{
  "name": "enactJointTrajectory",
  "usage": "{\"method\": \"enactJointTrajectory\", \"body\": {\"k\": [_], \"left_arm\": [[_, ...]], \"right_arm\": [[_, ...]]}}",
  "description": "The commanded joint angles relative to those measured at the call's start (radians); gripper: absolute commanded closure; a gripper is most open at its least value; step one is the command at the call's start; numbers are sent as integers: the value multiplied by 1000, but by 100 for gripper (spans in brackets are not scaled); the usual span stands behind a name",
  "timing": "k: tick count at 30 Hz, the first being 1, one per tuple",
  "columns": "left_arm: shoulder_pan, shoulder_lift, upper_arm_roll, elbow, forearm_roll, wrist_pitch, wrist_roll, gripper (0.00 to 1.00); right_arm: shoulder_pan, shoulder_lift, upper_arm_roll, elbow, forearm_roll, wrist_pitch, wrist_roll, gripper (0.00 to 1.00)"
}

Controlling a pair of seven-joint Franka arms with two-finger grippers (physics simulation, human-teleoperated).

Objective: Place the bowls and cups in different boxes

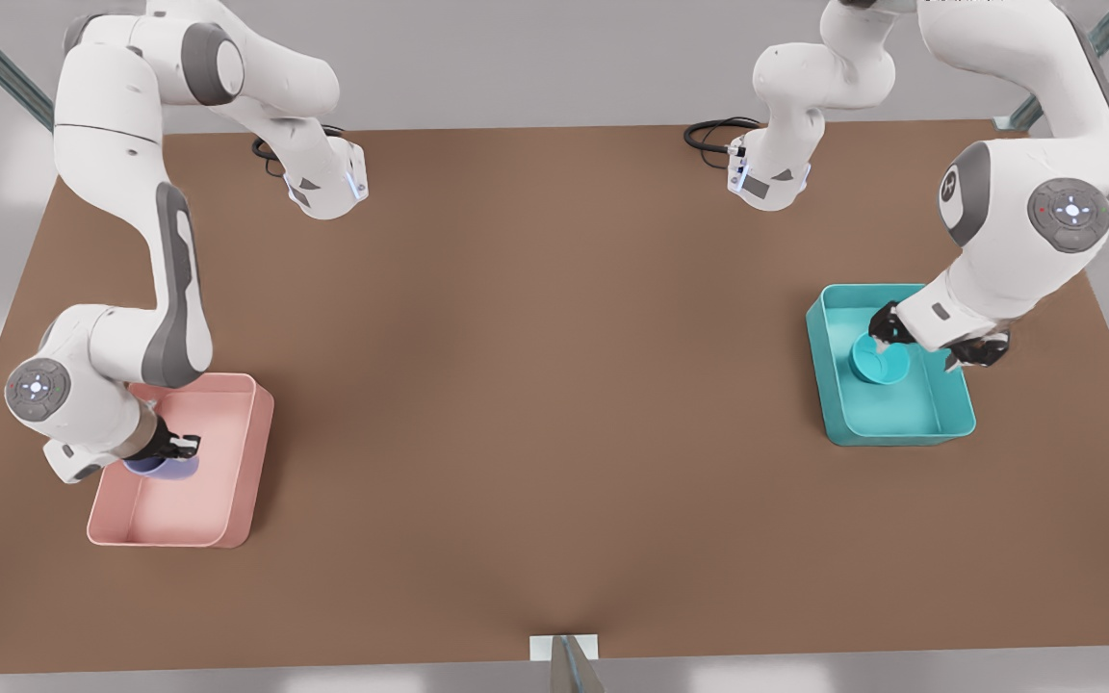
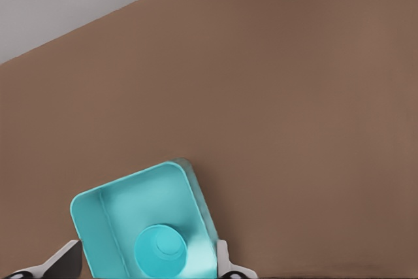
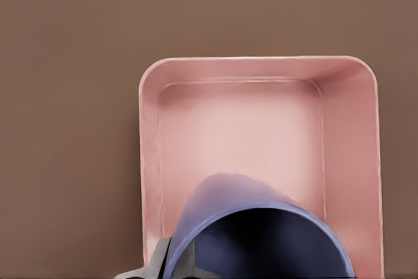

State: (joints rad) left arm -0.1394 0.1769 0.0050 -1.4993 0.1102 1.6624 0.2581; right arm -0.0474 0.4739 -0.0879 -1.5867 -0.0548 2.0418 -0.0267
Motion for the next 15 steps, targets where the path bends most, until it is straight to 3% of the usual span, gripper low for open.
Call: {"method": "enactJointTrajectory", "body": {"k": [1,6,10,11,12,13,15], "left_arm": [[47,55,-34,64,19,-227,-430,0],[46,56,-39,87,-52,-257,-436,0],[47,53,-86,100,-53,-334,-431,0],[49,53,-92,100,-52,-343,-430,0],[49,53,-94,100,-52,-354,-430,0],[52,53,-92,113,-38,-354,-430,0],[52,52,-92,114,-40,-359,-430,0]], "right_arm": [[-26,43,-3,17,4,-28,-222,79],[-40,183,-4,60,13,60,-217,79],[-39,198,-3,60,21,70,-216,79],[-39,198,-3,60,23,69,-216,63],[-40,203,-3,60,24,69,-216,14],[-45,204,-3,60,23,69,-217,0],[-45,203,-3,60,21,69,-220,0]]}}
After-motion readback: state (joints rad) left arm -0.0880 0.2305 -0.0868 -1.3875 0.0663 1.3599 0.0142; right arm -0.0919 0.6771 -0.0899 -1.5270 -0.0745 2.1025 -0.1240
